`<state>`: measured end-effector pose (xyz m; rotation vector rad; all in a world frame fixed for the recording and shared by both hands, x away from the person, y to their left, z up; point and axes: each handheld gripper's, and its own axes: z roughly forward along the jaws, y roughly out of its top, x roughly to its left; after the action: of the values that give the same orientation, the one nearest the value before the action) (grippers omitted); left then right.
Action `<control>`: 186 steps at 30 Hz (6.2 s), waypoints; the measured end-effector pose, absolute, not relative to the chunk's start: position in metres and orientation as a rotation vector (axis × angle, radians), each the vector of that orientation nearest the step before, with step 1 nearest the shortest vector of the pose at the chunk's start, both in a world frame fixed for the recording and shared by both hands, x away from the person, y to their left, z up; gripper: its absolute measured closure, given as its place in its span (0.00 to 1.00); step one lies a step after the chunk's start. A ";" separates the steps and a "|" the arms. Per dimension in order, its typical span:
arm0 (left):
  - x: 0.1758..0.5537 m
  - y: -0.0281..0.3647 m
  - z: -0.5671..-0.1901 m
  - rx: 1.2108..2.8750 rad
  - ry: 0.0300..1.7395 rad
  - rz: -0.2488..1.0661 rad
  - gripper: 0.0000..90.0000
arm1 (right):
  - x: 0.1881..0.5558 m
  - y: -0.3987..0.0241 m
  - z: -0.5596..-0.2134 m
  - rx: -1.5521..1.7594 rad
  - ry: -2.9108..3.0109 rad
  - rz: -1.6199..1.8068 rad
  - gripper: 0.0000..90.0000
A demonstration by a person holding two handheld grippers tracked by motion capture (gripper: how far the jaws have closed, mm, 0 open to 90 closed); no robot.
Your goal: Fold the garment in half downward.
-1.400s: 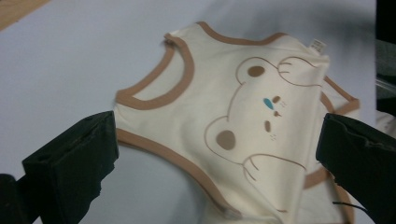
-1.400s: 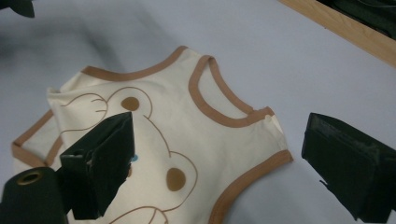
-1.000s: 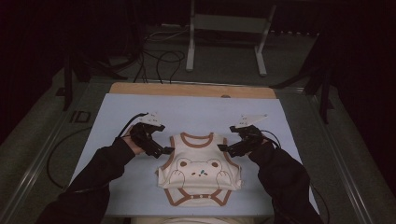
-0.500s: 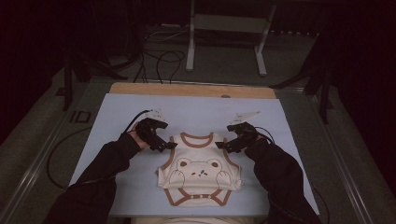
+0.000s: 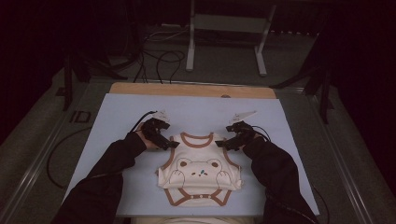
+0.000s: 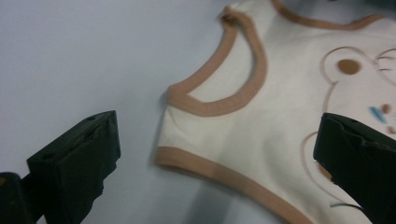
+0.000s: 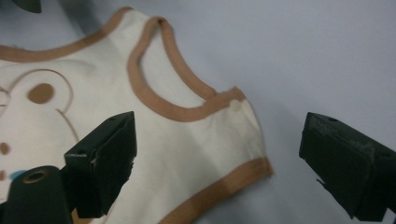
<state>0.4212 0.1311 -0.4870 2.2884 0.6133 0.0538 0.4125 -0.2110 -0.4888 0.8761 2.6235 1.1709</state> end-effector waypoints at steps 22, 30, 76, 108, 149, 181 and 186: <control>0.430 0.117 -0.515 2.372 0.631 0.152 0.31 | 0.430 -0.206 -0.514 0.865 2.640 1.004 0.28; 0.430 0.116 -0.517 2.381 0.625 0.177 0.43 | 0.430 -0.203 -0.517 0.850 2.665 0.949 0.38; 0.429 0.113 -0.503 2.397 0.618 0.057 0.97 | 0.426 -0.195 -0.498 0.830 2.724 0.958 0.92; 0.429 0.120 -0.437 2.305 0.533 0.179 0.97 | 0.427 -0.198 -0.433 0.759 2.576 1.084 0.92; 0.441 0.122 -0.369 2.275 0.497 0.303 0.97 | 0.442 -0.194 -0.367 0.709 2.434 1.158 0.92; 0.405 0.126 -0.350 2.244 0.404 0.326 0.97 | 0.398 -0.202 -0.346 0.589 2.371 1.235 0.92; 0.396 0.126 -0.352 2.245 0.392 0.319 0.97 | 0.384 -0.208 -0.351 0.579 2.374 1.237 0.92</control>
<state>0.3962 0.1265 -0.3515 2.2445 0.3916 0.3194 0.3843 -0.2076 -0.3512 0.5794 2.3744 1.2374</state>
